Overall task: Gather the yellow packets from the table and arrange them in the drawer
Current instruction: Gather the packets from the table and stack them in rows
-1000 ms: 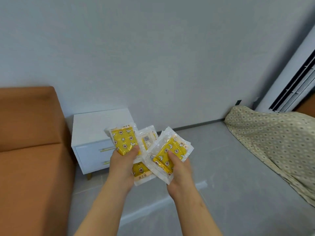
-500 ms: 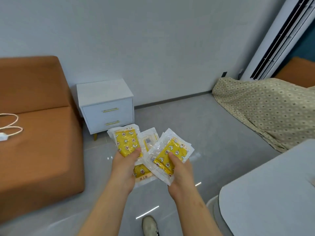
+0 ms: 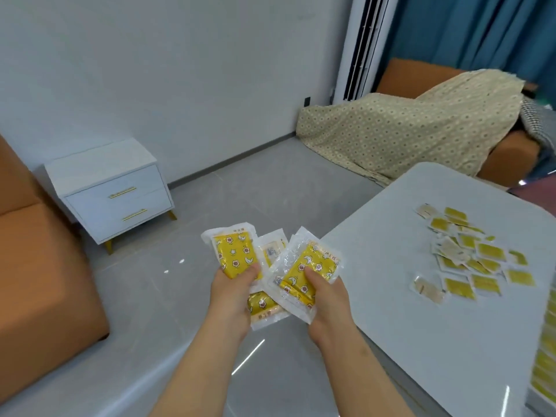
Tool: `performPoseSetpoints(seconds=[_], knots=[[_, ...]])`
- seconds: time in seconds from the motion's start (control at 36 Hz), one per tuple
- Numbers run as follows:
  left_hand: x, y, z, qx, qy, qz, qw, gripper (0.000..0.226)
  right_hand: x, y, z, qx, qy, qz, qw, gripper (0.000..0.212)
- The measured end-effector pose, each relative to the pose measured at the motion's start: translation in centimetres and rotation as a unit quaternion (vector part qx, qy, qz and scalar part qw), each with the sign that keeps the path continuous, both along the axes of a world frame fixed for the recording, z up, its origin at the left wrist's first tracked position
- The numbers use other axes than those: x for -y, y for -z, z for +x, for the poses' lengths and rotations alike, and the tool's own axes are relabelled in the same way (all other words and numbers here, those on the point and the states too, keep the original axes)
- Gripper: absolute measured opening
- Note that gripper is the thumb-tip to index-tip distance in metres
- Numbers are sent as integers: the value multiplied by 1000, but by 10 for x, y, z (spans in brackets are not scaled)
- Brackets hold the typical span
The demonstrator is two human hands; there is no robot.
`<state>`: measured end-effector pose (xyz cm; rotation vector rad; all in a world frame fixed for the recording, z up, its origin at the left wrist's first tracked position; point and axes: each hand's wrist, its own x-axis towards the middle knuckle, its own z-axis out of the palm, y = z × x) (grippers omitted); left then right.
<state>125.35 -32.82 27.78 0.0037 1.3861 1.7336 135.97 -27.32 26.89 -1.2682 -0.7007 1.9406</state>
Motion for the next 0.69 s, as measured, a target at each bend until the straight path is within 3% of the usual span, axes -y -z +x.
performPoseSetpoints(seconds=[0.33, 0.47, 0.69], knots=[[-54, 6, 221, 44, 50, 7, 998, 31, -44, -7, 228, 46, 48, 43, 997, 18], [-93, 10, 270, 34, 78, -15, 996, 29, -76, -3, 282, 53, 74, 27, 995, 26], [-183, 20, 320, 19, 125, -26, 992, 24, -153, 1, 339, 72, 120, 22, 990, 15]])
